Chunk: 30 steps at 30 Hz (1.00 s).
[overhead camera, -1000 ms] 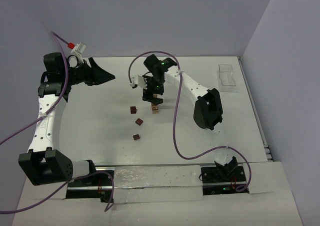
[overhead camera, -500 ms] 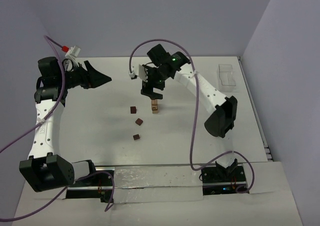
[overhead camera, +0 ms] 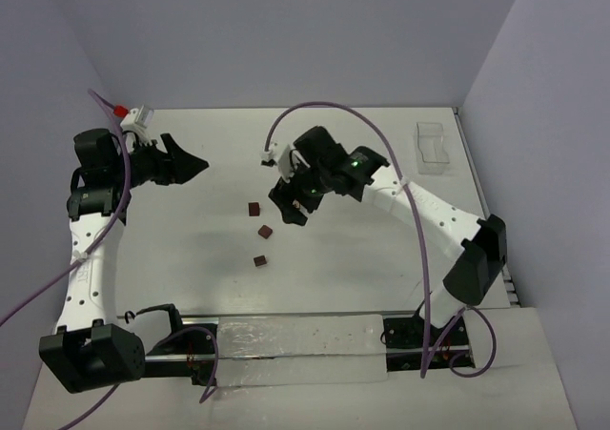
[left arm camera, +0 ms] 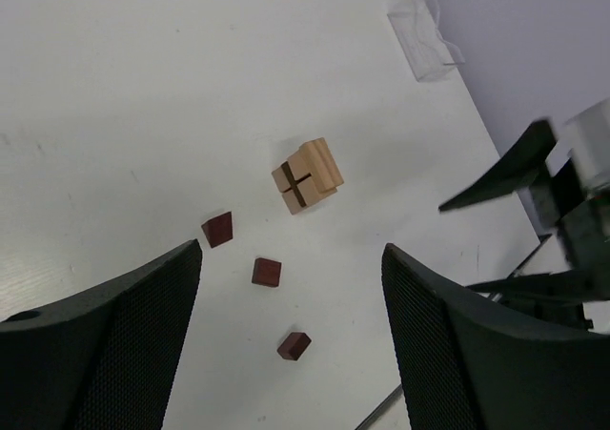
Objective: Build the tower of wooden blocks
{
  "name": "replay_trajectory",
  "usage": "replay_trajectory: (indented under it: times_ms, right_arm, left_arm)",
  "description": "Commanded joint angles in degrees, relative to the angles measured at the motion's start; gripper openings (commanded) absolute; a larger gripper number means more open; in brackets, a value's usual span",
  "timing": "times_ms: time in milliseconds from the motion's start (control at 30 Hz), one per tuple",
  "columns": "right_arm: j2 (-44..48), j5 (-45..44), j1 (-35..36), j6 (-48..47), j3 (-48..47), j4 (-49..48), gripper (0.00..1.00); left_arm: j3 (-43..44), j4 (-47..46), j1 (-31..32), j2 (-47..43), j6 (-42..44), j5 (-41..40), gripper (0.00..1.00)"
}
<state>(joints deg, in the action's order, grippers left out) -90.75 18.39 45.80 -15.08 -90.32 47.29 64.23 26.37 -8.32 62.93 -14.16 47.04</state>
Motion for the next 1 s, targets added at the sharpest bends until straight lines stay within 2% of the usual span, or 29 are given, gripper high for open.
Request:
replay_trajectory:
  times_ms: [0, 100, 167, 233, 367, 533, 967]
  right_arm:
    - [-2.1, -5.5, 4.5, 14.5, 4.9, -7.4, 0.75]
    - [-4.2, -9.7, 8.2, 20.2, 5.7, -8.6, 0.71]
    - [-7.2, -14.4, 12.6, 22.6, 2.4, -7.2, 0.70]
    - [-12.2, -17.9, 14.1, 28.0, -2.9, -4.1, 0.66]
    - [-18.5, -17.1, 15.0, 33.6, -10.5, 1.1, 0.60]
    - [-25.2, -17.2, 15.0, 37.4, -15.2, 3.9, 0.57]
    - [-31.0, -16.9, 15.0, 40.0, -14.4, 4.3, 0.57]
  left_arm:
    - [-1.8, -2.7, -0.3, -1.6, -2.7, -7.3, 0.81]
    - [-2.5, -3.0, -0.3, -2.5, -3.2, -10.4, 0.81]
    - [-2.7, -2.7, -0.2, -2.8, -3.5, -10.9, 0.81]
    - [-2.7, -2.4, -0.3, -2.9, -3.6, -11.9, 0.81]
    - [-2.5, -1.8, -0.3, -3.5, -3.2, -13.5, 0.81]
    - [-2.4, -1.1, -0.4, -4.2, -3.0, -14.0, 0.82]
    - [-2.4, -1.6, -0.4, -3.6, -3.5, -13.9, 0.83]
